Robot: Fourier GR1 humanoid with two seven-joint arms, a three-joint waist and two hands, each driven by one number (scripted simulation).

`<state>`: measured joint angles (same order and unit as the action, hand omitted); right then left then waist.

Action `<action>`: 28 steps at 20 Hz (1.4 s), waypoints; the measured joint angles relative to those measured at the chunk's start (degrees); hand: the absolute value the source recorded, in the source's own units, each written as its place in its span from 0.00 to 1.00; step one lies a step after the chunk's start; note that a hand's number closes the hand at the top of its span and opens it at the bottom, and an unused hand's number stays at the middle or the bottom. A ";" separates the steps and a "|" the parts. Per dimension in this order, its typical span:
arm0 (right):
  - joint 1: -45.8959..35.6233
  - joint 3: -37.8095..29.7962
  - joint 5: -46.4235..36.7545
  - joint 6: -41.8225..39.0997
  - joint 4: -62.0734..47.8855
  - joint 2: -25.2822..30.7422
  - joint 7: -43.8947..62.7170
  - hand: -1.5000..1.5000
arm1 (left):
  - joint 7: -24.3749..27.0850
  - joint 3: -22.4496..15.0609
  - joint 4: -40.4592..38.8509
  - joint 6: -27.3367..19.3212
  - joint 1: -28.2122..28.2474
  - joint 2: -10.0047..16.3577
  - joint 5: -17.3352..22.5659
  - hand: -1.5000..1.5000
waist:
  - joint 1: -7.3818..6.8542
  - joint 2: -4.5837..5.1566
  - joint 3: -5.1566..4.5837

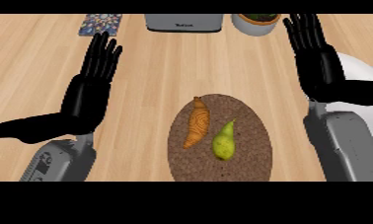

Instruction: Pick the pear from the placemat and place it in the plate

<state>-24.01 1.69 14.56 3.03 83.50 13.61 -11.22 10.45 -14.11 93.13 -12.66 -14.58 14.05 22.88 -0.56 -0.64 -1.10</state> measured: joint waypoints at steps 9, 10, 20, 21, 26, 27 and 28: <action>6.15 3.28 -4.69 -4.11 -6.87 6.13 4.58 0.00 | -8.74 1.90 -8.36 -1.51 5.22 8.18 -3.84 0.50 | -0.06 1.37 0.60; 8.21 2.16 -4.54 -2.03 -8.06 4.85 3.34 0.00 | -9.45 2.26 -9.21 -1.48 5.82 8.91 -3.87 0.50 | 0.33 1.37 0.77; 20.88 6.88 -10.51 -3.97 -11.08 2.54 -6.76 0.00 | -15.01 4.16 -13.96 0.35 5.05 10.79 -5.16 0.50 | 0.75 0.75 1.09; 21.10 7.39 -11.34 -4.67 -11.01 3.16 -6.68 0.00 | -15.86 4.15 -14.33 0.31 4.20 10.39 -5.45 0.50 | 0.77 0.72 1.09; 22.42 9.57 -15.23 -6.16 -5.56 5.92 -0.51 0.00 | -16.89 4.72 -14.15 0.91 4.13 9.27 -6.85 0.50 | 0.73 0.61 1.09; 22.08 9.72 -15.59 -6.60 -4.24 6.33 1.42 0.00 | -16.34 4.90 -14.01 1.32 5.11 9.30 -7.14 0.50 | 0.69 0.60 1.09; 22.30 10.16 -16.12 -6.96 -2.40 6.71 3.46 0.00 | -15.87 4.91 -14.02 1.40 5.59 8.97 -7.61 0.50 | 0.69 0.59 1.08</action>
<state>-1.71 11.85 -1.56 -3.93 81.11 20.32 -7.77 -5.42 -9.20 79.12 -11.26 -8.99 23.02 15.27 0.13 -0.06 -0.02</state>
